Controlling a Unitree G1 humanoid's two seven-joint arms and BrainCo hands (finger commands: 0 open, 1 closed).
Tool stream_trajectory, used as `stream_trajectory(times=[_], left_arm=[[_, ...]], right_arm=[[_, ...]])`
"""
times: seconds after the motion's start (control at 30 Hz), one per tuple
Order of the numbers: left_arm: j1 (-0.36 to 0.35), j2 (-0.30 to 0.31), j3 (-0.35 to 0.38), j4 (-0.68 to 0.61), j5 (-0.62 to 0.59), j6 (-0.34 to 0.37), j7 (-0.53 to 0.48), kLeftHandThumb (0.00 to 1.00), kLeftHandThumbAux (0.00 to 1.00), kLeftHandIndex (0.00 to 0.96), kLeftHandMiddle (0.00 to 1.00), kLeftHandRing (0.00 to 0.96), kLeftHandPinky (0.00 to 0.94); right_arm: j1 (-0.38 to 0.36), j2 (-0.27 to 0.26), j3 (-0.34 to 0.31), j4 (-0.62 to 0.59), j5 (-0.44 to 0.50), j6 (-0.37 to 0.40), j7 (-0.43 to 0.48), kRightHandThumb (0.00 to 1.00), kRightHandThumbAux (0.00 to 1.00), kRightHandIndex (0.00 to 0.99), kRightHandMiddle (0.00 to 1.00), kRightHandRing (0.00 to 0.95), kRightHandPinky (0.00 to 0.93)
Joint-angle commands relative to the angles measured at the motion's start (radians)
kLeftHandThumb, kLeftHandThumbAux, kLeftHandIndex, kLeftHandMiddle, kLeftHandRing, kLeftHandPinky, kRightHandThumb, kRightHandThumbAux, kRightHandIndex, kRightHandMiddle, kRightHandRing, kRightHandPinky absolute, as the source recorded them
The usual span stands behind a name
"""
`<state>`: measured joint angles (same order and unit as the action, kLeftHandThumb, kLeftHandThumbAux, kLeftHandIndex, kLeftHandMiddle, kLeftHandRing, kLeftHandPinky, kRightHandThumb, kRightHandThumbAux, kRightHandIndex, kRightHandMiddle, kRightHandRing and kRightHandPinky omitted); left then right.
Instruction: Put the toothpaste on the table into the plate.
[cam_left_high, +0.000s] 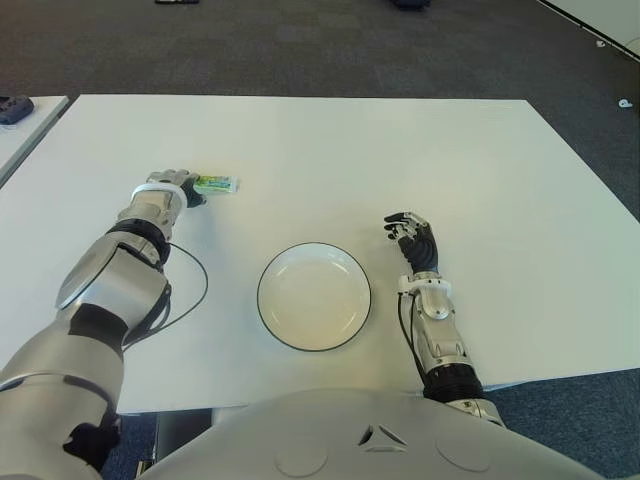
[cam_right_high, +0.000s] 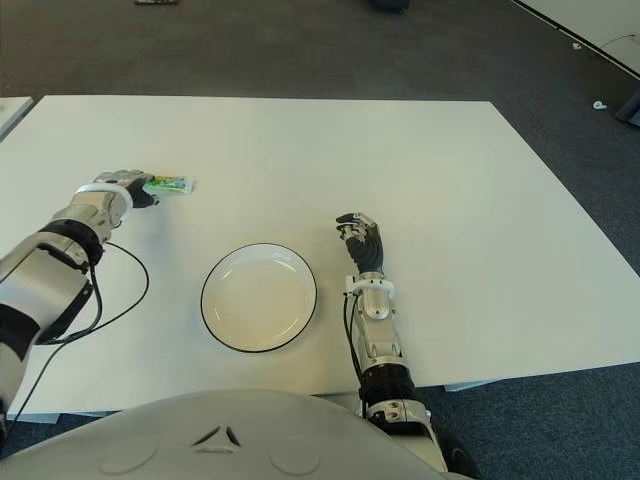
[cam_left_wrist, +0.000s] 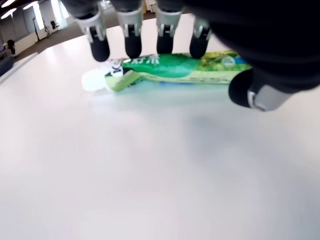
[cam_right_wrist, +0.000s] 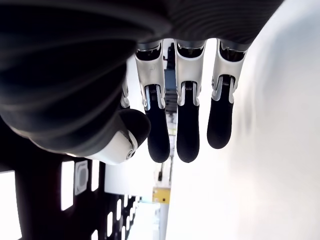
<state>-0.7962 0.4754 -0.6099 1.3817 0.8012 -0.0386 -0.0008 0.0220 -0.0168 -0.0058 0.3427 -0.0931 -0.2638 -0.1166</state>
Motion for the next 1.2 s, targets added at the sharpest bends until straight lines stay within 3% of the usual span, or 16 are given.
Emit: stream_trajectory(times=[0.03, 0.43, 0.5, 0.7, 0.83, 1.03, 1.2], left_arm=[[0.043, -0.038, -0.017, 0.008, 0.004, -0.060, -0.079, 0.585, 0.377, 0.000, 0.000, 0.000, 0.023], [0.058, -0.020, 0.006, -0.031, -0.045, -0.215, -0.150, 0.667, 0.373, 0.002, 0.000, 0.000, 0.078], [0.057, -0.015, 0.012, -0.038, -0.059, -0.251, -0.175, 0.691, 0.384, 0.028, 0.026, 0.038, 0.128], [0.066, 0.013, 0.044, -0.102, -0.127, -0.358, -0.284, 0.736, 0.404, 0.103, 0.109, 0.145, 0.251], [0.132, 0.074, 0.074, -0.258, -0.205, -0.412, -0.418, 0.757, 0.416, 0.134, 0.144, 0.186, 0.280], [0.241, 0.130, 0.094, -0.486, -0.285, -0.379, -0.586, 0.746, 0.439, 0.145, 0.163, 0.200, 0.279], [0.358, 0.191, 0.111, -0.787, -0.350, -0.249, -0.746, 0.738, 0.460, 0.145, 0.163, 0.197, 0.271]], right_arm=[[0.001, 0.003, 0.001, -0.001, 0.002, 0.001, 0.005, 0.706, 0.731, 0.418, 0.424, 0.422, 0.443], [0.006, 0.005, 0.002, -0.022, 0.002, 0.023, 0.001, 0.707, 0.730, 0.420, 0.430, 0.420, 0.438], [0.008, 0.008, 0.002, -0.026, 0.005, 0.025, 0.003, 0.708, 0.731, 0.420, 0.430, 0.419, 0.436], [0.009, 0.010, 0.004, -0.034, 0.007, 0.038, 0.008, 0.708, 0.732, 0.419, 0.426, 0.412, 0.427], [0.004, 0.011, 0.003, -0.029, 0.007, 0.041, 0.008, 0.709, 0.733, 0.419, 0.420, 0.407, 0.420], [-0.001, 0.012, 0.002, -0.025, 0.002, 0.047, 0.003, 0.709, 0.733, 0.419, 0.412, 0.398, 0.411], [-0.003, 0.011, 0.003, -0.027, -0.003, 0.060, -0.002, 0.709, 0.733, 0.418, 0.406, 0.392, 0.408]])
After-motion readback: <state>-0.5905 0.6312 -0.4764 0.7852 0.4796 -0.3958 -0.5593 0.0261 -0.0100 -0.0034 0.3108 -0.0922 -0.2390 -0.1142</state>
